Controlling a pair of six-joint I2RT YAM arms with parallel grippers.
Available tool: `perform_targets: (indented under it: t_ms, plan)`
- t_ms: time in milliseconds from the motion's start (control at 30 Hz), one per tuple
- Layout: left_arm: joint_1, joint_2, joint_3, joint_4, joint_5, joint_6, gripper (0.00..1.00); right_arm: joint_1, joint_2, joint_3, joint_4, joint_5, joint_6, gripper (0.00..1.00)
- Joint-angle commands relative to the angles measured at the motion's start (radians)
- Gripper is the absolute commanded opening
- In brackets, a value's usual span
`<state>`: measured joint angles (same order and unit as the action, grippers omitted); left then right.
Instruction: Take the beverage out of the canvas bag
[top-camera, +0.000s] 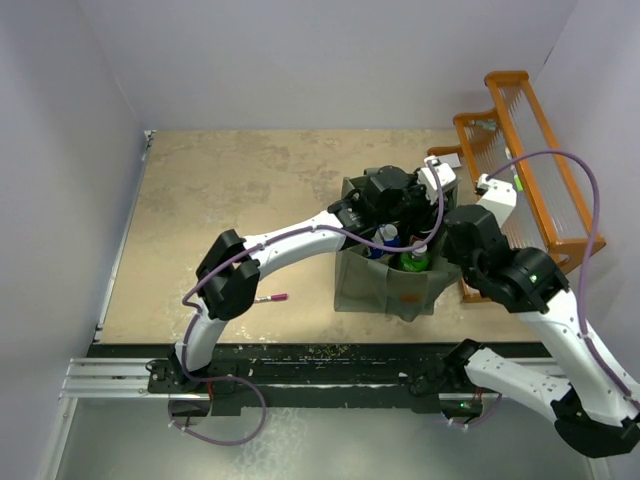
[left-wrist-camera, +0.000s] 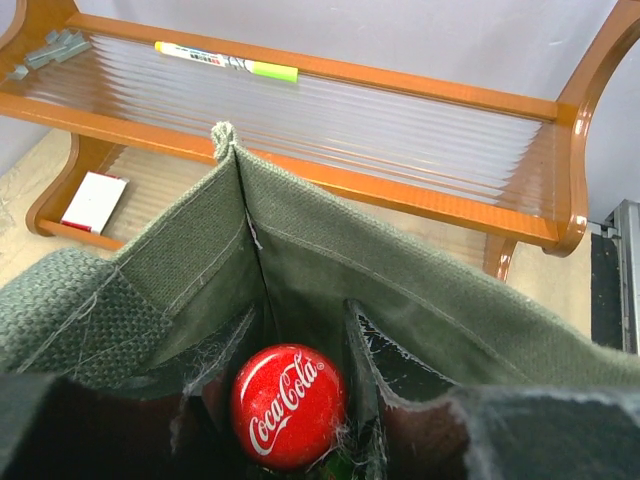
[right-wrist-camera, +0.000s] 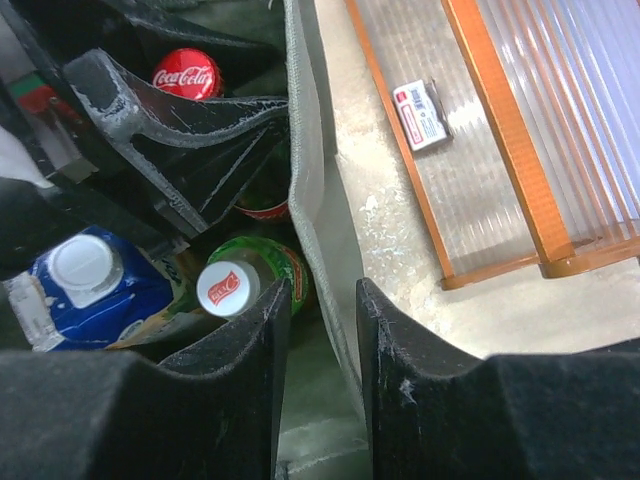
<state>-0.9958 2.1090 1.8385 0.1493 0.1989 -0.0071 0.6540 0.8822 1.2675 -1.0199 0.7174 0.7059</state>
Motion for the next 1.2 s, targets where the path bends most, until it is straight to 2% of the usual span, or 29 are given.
perform_targets:
  t_ms: [0,100,433,833,1033,1167]
  plan:
    - [0.008,-0.038,0.085,0.04,0.011,-0.012,0.0,-0.001,0.026,-0.016,-0.02,0.037,0.042,0.35]
    - [0.008,-0.049,0.121,0.03,0.013,-0.025,0.0,-0.001,0.009,-0.032,0.025,0.025,0.023,0.31]
    - [0.008,-0.049,0.274,-0.018,0.003,-0.069,0.0,-0.003,0.009,-0.054,0.034,0.068,0.024,0.0]
    - [0.008,-0.043,0.505,-0.135,-0.046,-0.108,0.0,-0.004,-0.019,-0.056,0.03,0.105,0.044,0.0]
    - [0.01,-0.051,0.644,-0.223,-0.144,-0.142,0.0,-0.003,-0.039,-0.062,0.041,0.101,0.044,0.0]
    - [0.022,-0.075,0.712,-0.242,-0.202,-0.217,0.0,-0.003,-0.045,-0.065,0.038,0.095,0.046,0.0]
